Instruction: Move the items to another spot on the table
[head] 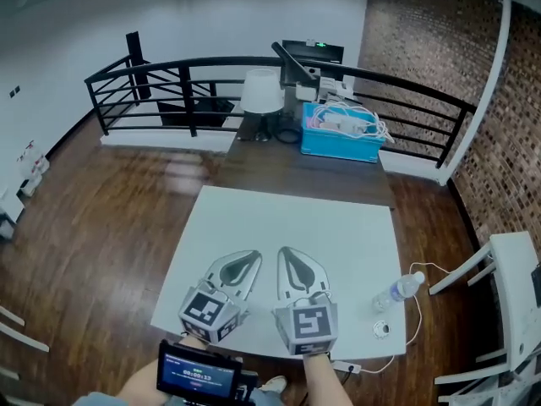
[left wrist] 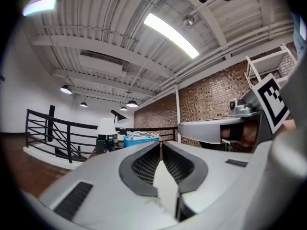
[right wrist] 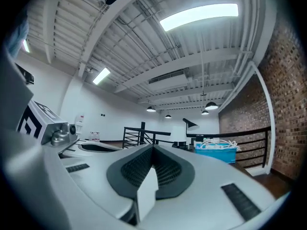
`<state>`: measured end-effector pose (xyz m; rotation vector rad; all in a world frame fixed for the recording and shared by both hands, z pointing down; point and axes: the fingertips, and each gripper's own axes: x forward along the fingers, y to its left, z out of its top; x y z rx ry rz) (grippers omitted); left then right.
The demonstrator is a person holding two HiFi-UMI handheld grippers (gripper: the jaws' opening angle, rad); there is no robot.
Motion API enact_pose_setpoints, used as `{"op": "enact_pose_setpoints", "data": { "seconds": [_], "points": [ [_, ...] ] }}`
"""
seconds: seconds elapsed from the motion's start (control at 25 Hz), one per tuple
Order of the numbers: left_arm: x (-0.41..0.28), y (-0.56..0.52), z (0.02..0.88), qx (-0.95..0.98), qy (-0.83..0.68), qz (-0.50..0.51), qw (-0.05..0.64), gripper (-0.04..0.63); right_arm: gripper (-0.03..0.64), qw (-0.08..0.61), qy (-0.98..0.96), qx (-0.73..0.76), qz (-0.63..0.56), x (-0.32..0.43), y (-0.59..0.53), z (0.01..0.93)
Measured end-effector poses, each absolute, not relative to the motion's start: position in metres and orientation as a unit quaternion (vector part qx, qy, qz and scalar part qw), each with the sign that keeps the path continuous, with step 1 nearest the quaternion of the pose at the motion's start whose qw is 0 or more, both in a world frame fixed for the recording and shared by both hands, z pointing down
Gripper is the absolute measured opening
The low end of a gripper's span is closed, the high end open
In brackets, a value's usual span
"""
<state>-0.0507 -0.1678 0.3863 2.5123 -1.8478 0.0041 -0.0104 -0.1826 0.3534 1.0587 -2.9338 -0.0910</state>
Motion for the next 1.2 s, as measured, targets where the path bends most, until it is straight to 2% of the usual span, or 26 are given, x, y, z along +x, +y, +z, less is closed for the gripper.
{"op": "enact_pose_setpoints", "data": {
  "seconds": [0.48, 1.2],
  "points": [
    [-0.128, -0.139, 0.365, 0.785, -0.619, -0.007, -0.01, 0.021, 0.003, -0.012, -0.956, 0.292, -0.03, -0.09, -0.149, 0.336],
    [-0.126, -0.143, 0.364, 0.803, -0.596, -0.01, -0.006, 0.021, 0.003, -0.006, -0.945, 0.325, -0.027, -0.087, -0.154, 0.337]
  ]
}}
